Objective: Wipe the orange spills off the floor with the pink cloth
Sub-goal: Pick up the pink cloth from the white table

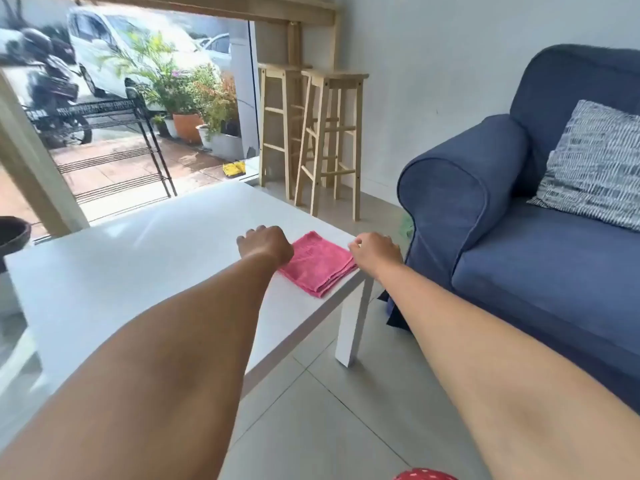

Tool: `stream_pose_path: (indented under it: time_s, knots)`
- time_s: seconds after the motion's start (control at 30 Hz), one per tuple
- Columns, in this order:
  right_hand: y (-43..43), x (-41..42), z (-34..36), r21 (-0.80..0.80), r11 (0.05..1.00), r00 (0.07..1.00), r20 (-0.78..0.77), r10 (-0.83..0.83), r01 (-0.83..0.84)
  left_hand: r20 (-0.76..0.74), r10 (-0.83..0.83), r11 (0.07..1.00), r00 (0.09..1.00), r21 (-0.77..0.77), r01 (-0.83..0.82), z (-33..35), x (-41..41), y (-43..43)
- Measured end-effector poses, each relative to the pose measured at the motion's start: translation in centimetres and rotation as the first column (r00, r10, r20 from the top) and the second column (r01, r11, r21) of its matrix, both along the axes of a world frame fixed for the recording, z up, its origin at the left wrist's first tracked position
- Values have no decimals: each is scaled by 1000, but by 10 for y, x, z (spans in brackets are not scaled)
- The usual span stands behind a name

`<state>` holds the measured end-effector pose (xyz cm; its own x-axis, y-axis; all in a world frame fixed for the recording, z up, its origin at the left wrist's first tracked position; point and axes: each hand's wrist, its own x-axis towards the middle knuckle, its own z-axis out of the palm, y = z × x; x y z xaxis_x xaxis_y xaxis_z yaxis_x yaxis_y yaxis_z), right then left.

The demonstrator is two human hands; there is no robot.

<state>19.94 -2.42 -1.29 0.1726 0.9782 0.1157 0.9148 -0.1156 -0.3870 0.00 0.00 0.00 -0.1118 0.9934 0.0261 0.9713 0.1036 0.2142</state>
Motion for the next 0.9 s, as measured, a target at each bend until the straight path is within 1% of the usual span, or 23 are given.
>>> stream_pose_path:
  time_s: [0.1,0.2,0.3,0.4,0.53,0.6,0.63,0.67,0.7,0.77,0.83,0.9]
  knots:
    - [9,-21,-11,-51,999,998,54,13,-10,35,70,993,997,-96,-66,-12,-13,4]
    - [15,-33,-18,-76,996,996,73,-48,54,119,128,981,985,-159,-109,-21,-19,9]
    - [22,-35,-23,-63,990,991,52,-119,123,195,133,975,972,-203,-92,-24,-24,16]
    - [29,-35,-24,-93,982,984,-54,-170,164,247,129,970,960,-234,-70,-18,-22,18]
    - [35,-36,-22,-157,970,948,-230,-220,186,352,140,974,925,-215,-66,-15,-16,20]
    - [35,-33,-18,-179,969,927,-307,-217,168,443,157,975,883,-213,-66,-14,-12,21]
    - [34,-30,-16,-179,971,900,-379,-215,157,509,169,975,844,-213,-66,-13,-9,21]
    - [33,-26,-14,-179,973,851,-478,-217,147,583,181,974,792,-218,-61,-10,-5,21]
    - [31,-22,-11,-187,972,777,-588,-224,139,659,181,975,730,-217,-46,-7,-1,22]
    - [25,-9,-6,-234,965,575,-776,-258,117,772,157,980,616,-197,-4,0,13,24]
    - [16,8,0,-282,958,360,-890,-279,46,843,121,985,524,-165,39,7,30,25]
    - [3,30,6,-280,960,194,-941,-276,8,911,104,982,400,-157,103,13,52,24]
